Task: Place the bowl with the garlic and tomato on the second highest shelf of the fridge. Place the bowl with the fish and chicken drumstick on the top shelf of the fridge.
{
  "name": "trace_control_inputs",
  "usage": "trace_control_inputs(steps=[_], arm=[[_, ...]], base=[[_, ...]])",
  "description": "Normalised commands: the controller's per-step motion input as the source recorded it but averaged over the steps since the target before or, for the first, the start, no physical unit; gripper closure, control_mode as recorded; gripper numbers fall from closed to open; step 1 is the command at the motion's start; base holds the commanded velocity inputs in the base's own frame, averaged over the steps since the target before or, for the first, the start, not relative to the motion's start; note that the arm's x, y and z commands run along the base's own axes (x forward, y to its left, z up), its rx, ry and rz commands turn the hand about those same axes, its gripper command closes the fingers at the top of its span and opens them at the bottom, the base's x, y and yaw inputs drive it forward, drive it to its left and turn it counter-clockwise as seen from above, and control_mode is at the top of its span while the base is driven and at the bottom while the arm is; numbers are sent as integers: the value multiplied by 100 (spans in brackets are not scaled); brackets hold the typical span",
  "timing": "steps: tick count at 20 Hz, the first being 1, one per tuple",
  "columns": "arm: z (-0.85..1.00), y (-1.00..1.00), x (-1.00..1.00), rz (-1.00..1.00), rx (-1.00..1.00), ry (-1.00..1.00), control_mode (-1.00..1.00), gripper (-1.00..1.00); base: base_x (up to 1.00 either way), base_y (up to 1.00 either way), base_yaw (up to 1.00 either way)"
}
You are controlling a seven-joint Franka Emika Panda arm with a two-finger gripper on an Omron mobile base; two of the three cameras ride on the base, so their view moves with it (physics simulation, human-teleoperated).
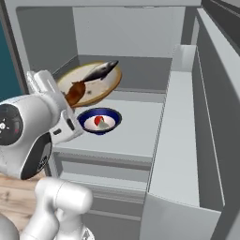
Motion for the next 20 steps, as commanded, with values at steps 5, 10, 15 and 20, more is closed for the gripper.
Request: trace_control_inputs(steps=[5,10,15,20], arm=[[47,0,100,11,0,27,-100,100],[-6,0,100,6,0,28,-100,100],[-44,0,100,2,0,17,-100,100],[-50,-1,100,0,1,3,-100,100]], base=[[0,0,0],[0,0,0],[0,0,0],[0,0,0]])
